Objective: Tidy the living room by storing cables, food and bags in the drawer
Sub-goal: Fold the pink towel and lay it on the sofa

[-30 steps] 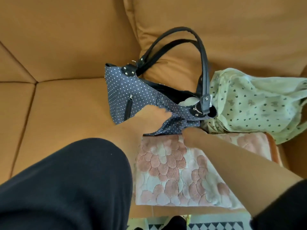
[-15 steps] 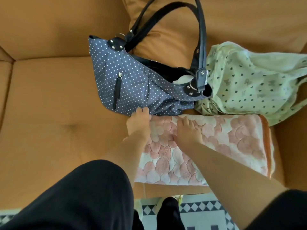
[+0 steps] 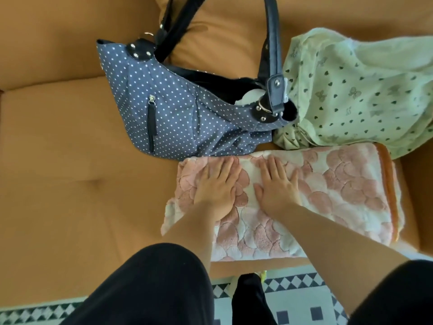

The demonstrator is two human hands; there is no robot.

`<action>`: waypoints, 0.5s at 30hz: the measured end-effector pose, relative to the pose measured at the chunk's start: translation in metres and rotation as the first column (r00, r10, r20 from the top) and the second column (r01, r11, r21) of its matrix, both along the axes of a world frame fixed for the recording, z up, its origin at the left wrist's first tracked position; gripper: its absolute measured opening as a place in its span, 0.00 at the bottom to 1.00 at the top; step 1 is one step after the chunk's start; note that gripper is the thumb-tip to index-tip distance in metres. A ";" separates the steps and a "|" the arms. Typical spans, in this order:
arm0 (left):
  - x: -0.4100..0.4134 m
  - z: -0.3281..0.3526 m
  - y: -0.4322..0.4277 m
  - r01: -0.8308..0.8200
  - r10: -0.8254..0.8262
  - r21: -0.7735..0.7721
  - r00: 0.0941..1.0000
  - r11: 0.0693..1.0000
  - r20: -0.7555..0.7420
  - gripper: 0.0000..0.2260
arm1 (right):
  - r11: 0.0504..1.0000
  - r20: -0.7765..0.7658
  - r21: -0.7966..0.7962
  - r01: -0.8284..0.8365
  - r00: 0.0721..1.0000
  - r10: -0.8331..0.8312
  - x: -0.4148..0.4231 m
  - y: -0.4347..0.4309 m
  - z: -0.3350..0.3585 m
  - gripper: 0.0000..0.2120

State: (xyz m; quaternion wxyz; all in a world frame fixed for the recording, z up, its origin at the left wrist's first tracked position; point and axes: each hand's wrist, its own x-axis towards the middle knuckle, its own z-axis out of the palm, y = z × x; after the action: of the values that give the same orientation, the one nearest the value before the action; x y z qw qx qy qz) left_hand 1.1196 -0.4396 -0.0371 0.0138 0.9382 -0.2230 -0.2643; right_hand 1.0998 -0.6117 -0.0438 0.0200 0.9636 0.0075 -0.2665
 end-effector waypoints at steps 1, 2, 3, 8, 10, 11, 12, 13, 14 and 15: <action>0.000 0.003 -0.001 -0.002 0.002 0.010 1.000 1.000 -0.013 0.26 | 1.000 -0.012 0.008 -0.001 1.000 0.002 0.000 0.002 0.003 0.30; 0.000 0.007 -0.001 -0.005 0.006 0.021 1.000 1.000 -0.029 0.26 | 1.000 -0.021 0.020 0.003 1.000 -0.002 0.000 0.002 0.006 0.30; -0.001 0.014 -0.003 -0.010 0.011 0.030 0.999 1.000 -0.035 0.27 | 0.999 -0.020 0.034 0.013 1.000 -0.012 -0.002 0.001 0.011 0.30; 0.000 0.059 -0.019 0.033 -0.029 0.084 0.998 0.996 -0.048 0.28 | 0.994 -0.023 0.052 0.094 0.995 -0.093 -0.019 -0.011 0.054 0.30; 0.003 0.073 -0.022 0.049 -0.045 0.095 0.998 0.994 -0.043 0.28 | 0.986 -0.032 0.071 0.154 0.988 -0.152 -0.024 -0.018 0.068 0.30; 0.004 0.080 -0.025 0.045 -0.042 0.084 0.998 0.995 -0.042 0.27 | 0.981 -0.026 0.075 0.177 0.984 -0.176 -0.027 -0.022 0.076 0.31; 0.004 0.085 -0.027 0.033 -0.030 0.071 0.999 0.997 -0.035 0.27 | 0.979 -0.014 0.073 0.188 0.982 -0.188 -0.029 -0.026 0.082 0.31; 0.003 0.091 -0.032 0.017 -0.016 0.054 1.000 0.998 -0.016 0.27 | 0.979 0.006 0.056 0.197 0.980 -0.197 -0.033 -0.030 0.088 0.31; 0.001 0.097 -0.037 0.007 -0.007 0.039 1.000 0.999 0.002 0.27 | 0.975 0.026 0.038 0.217 0.976 -0.218 -0.039 -0.033 0.096 0.31; 0.002 0.102 -0.040 -0.007 0.007 0.021 1.000 1.000 0.011 0.28 | 0.972 0.040 0.025 0.232 0.972 -0.232 -0.039 -0.035 0.100 0.32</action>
State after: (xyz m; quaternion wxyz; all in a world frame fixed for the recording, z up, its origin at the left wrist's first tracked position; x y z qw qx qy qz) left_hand 1.1218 -0.4800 0.0648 0.0038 0.9405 -0.2168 -0.2615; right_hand 1.0605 -0.6464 0.0563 -0.0210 0.9635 -0.1028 -0.2463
